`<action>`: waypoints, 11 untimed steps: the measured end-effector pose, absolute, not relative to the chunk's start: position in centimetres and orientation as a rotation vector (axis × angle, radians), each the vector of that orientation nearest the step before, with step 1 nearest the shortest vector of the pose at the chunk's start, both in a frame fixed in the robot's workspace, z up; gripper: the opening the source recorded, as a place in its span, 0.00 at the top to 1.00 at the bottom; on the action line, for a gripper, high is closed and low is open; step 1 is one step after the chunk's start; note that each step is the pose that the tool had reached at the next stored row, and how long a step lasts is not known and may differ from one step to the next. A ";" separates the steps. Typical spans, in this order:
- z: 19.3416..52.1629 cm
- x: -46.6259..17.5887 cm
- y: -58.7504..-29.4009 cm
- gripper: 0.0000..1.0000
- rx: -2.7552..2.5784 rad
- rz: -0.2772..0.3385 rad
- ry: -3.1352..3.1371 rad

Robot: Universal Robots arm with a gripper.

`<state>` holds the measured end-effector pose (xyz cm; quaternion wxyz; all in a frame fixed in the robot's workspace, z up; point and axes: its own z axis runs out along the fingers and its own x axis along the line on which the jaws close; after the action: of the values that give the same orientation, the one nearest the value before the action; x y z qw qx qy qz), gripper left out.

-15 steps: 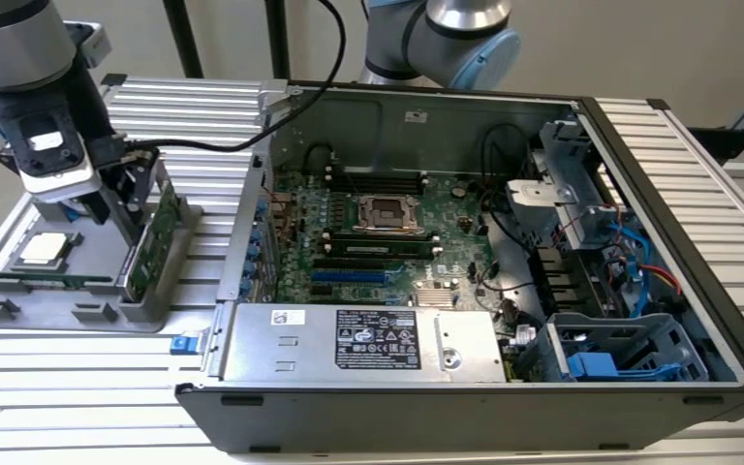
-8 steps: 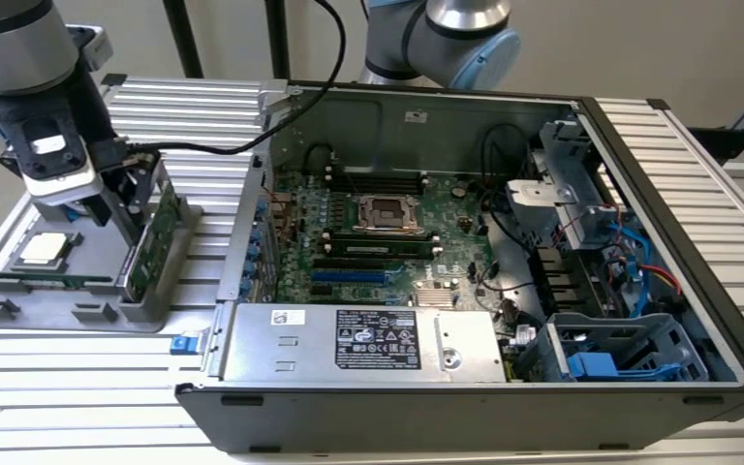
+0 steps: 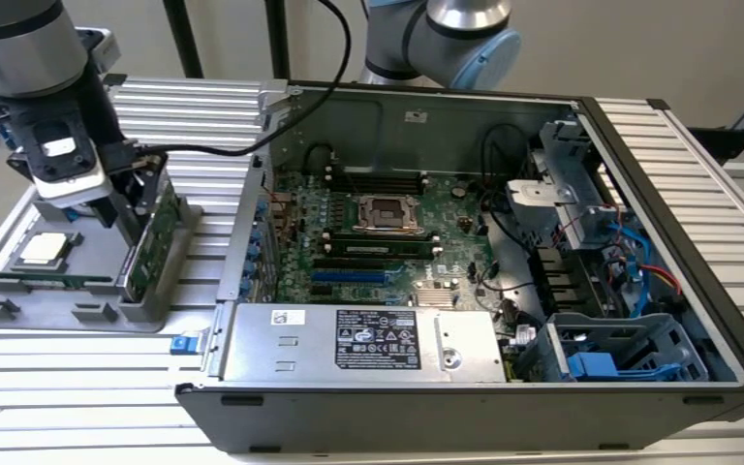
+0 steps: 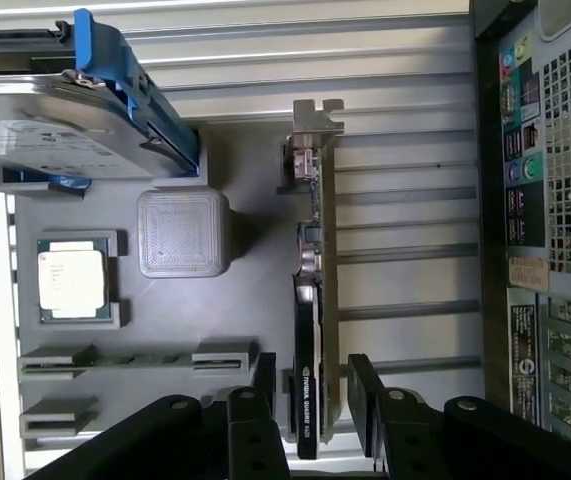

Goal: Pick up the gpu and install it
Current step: 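Pick up the gpu and move the gpu toward the slot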

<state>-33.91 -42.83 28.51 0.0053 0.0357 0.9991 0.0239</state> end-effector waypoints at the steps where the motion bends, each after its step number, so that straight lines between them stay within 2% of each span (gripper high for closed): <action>1: 28.5 -33.8 -42.8 0.00 0.112 0.075 3.128; 11: 28.1 -33.5 -42.8 0.00 0.112 0.075 3.129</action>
<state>-33.49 -42.83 28.14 0.0050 0.0357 0.9991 0.0239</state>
